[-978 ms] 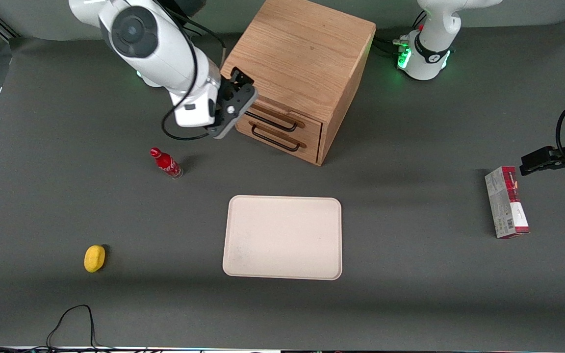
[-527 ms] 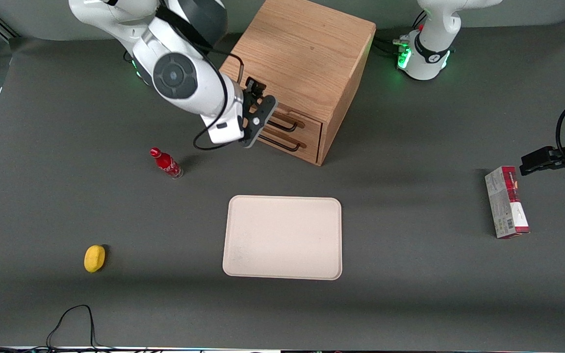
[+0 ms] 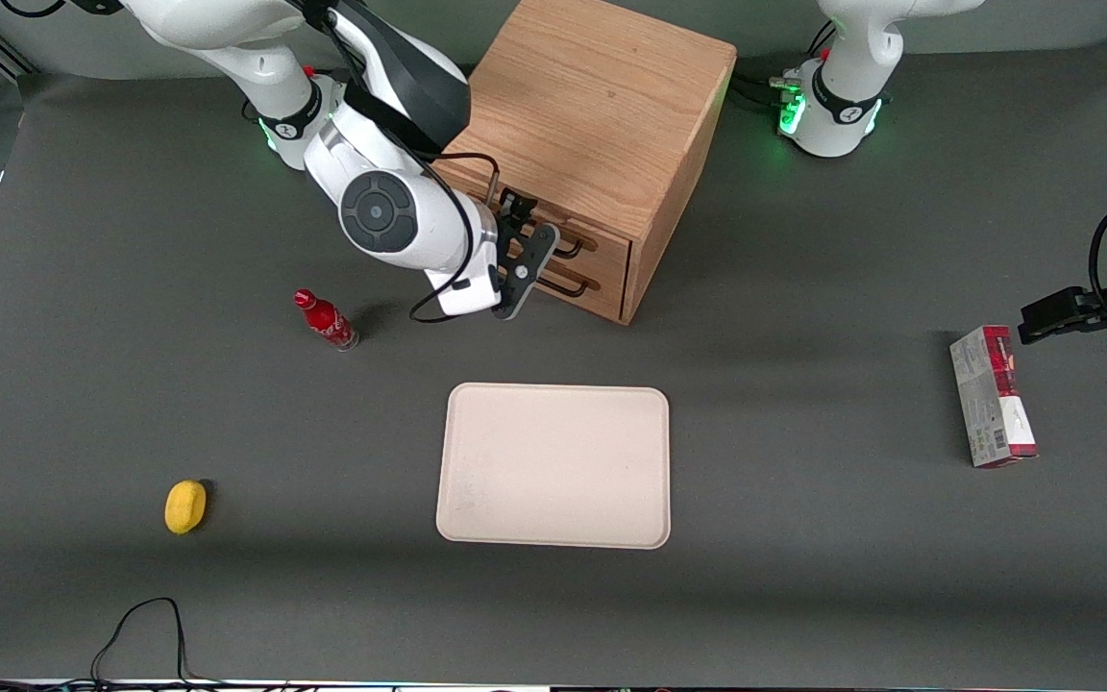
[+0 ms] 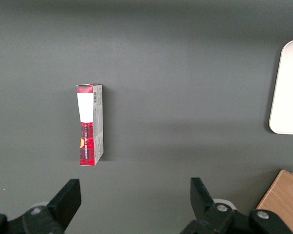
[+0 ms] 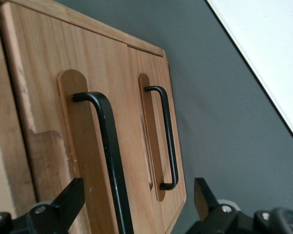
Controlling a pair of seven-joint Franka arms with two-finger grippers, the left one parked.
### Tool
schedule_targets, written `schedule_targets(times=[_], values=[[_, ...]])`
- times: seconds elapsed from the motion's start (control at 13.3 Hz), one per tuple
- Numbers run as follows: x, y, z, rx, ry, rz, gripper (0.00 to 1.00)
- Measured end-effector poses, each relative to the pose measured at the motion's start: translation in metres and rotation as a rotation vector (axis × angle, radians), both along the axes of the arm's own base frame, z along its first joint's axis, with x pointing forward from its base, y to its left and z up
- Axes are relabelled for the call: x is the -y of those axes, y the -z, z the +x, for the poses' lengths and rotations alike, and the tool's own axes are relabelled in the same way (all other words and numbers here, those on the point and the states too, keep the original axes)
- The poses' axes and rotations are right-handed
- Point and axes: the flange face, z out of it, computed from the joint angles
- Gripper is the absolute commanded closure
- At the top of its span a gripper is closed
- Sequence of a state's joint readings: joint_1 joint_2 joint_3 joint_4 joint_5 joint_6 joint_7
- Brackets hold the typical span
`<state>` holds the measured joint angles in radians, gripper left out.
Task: Open upper drawer
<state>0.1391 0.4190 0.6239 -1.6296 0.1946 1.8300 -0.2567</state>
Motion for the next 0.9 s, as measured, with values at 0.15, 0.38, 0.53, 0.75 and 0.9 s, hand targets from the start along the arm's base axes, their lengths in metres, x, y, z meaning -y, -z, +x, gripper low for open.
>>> schedule_targets(times=[0.15, 0.38, 0.53, 0.75, 0.9], values=[[-0.002, 0.006, -0.003, 0.016, -0.01, -0.01, 0.0], [-0.002, 0.013, -0.004, 0.028, -0.013, -0.021, 0.0], [0.0, 0.018, -0.003, 0.048, -0.02, -0.034, 0.0], [0.002, 0.023, 0.0, 0.073, -0.033, -0.055, 0.0], [0.008, 0.025, 0.006, 0.112, -0.046, -0.082, 0.0]])
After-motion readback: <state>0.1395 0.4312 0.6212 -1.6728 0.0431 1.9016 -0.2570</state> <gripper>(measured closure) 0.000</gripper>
